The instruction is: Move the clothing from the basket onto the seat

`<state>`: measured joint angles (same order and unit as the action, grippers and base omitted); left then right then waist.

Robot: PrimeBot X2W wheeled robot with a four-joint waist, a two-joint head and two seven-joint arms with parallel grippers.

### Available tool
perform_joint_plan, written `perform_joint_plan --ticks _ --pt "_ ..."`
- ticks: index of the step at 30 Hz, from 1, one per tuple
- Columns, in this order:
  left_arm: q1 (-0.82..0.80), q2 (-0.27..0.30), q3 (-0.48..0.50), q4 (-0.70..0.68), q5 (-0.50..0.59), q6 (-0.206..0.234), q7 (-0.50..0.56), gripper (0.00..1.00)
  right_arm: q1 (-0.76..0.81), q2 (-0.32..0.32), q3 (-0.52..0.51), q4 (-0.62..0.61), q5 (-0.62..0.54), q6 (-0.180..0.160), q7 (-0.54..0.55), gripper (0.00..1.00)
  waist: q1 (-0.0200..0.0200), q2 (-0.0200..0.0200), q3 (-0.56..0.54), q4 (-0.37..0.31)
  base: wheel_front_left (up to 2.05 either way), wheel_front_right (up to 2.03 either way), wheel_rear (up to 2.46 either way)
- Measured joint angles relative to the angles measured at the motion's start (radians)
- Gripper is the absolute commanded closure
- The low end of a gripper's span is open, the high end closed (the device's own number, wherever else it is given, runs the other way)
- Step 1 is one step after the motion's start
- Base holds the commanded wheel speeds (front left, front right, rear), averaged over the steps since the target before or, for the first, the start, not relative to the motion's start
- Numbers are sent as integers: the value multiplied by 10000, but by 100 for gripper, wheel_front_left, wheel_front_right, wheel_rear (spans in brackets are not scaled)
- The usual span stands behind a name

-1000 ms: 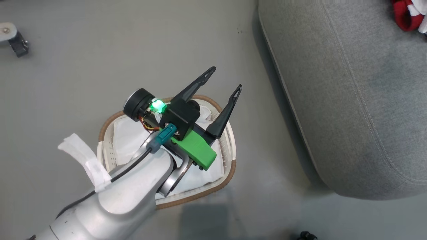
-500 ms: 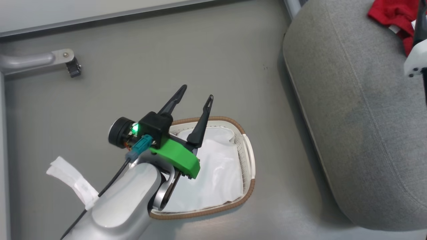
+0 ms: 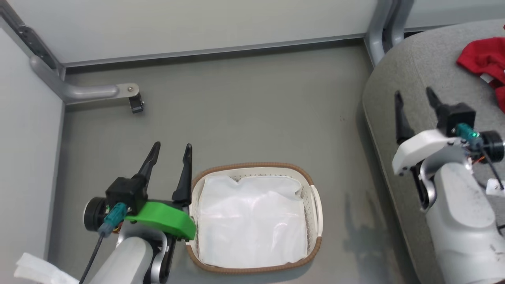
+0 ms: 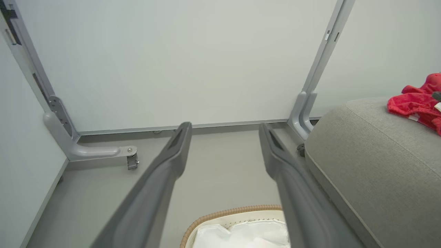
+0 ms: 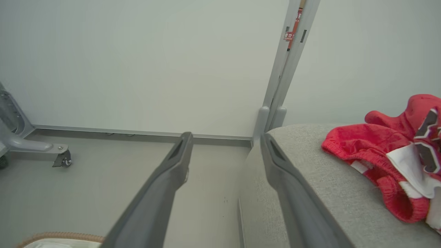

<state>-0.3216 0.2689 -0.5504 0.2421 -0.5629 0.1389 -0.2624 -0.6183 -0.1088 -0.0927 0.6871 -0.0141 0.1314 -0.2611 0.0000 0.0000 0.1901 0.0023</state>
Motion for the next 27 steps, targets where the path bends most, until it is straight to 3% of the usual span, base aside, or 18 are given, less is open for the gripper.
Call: perform_joint_plan --ticks 6,12,27 --pt "1235 -138 1237 -167 380 -56 0 0 1558 508 349 -1135 460 0 -6 0 0 0 -516 235 0 0 0" --pt "2381 -418 2084 -437 727 -153 0 0 3103 587 646 -2311 1001 0 -8 0 0 0 -923 337 0 0 0" --pt "4090 -1225 3196 -838 1277 -527 0 0 5571 604 1047 -4148 1806 0 -8 0 0 0 -1521 480 0 0 0"
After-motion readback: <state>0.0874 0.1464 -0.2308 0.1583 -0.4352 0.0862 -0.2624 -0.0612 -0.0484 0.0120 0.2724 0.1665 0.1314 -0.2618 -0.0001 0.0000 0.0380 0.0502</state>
